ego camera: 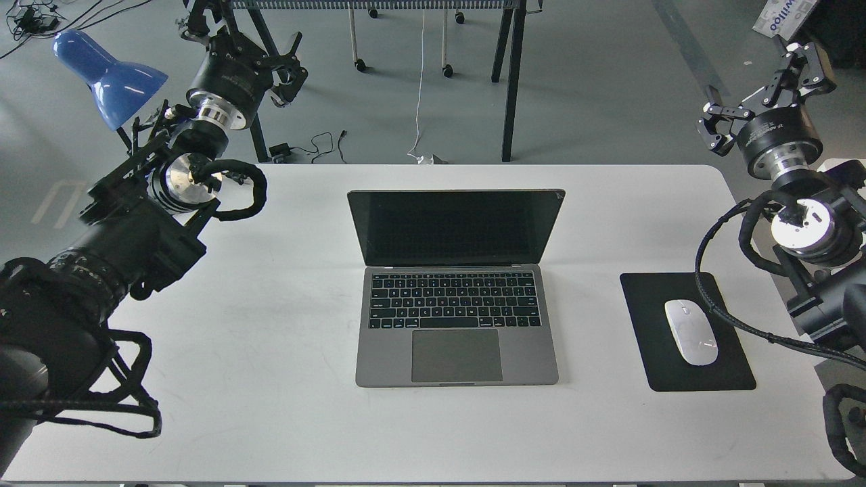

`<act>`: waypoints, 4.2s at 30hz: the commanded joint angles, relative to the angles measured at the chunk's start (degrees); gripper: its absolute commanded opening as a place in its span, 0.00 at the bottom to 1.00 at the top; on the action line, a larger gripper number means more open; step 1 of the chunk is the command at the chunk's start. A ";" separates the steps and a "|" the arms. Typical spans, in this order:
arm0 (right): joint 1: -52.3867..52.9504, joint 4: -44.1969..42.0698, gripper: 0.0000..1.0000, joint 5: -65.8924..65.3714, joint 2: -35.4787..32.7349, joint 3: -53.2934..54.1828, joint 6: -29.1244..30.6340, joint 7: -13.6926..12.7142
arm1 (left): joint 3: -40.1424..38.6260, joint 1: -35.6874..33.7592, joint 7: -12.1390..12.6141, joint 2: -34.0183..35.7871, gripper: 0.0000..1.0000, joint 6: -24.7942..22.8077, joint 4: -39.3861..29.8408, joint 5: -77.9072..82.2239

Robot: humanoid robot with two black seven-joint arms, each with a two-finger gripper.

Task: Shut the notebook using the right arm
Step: 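Move the right gripper up and over toward the open laptop screen, then lower the right gripper onto the top edge of the laptop screen, then push the screen down toward the keyboard with the right gripper, then lift the right gripper off the closed laptop lid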

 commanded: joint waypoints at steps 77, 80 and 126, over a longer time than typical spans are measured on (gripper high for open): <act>-3.12 21.30 1.00 -5.07 3.30 -42.64 -2.55 -0.71 | 0.00 0.42 -0.27 0.09 1.00 0.00 -0.36 0.00; -4.18 21.30 1.00 -5.16 3.30 -42.72 -2.55 -0.62 | 0.00 0.42 -0.18 0.09 1.00 0.00 -0.36 0.00; -7.97 21.03 1.00 -8.76 3.39 -44.22 -2.99 -0.36 | 0.00 0.42 0.09 0.17 1.00 0.00 -0.36 0.00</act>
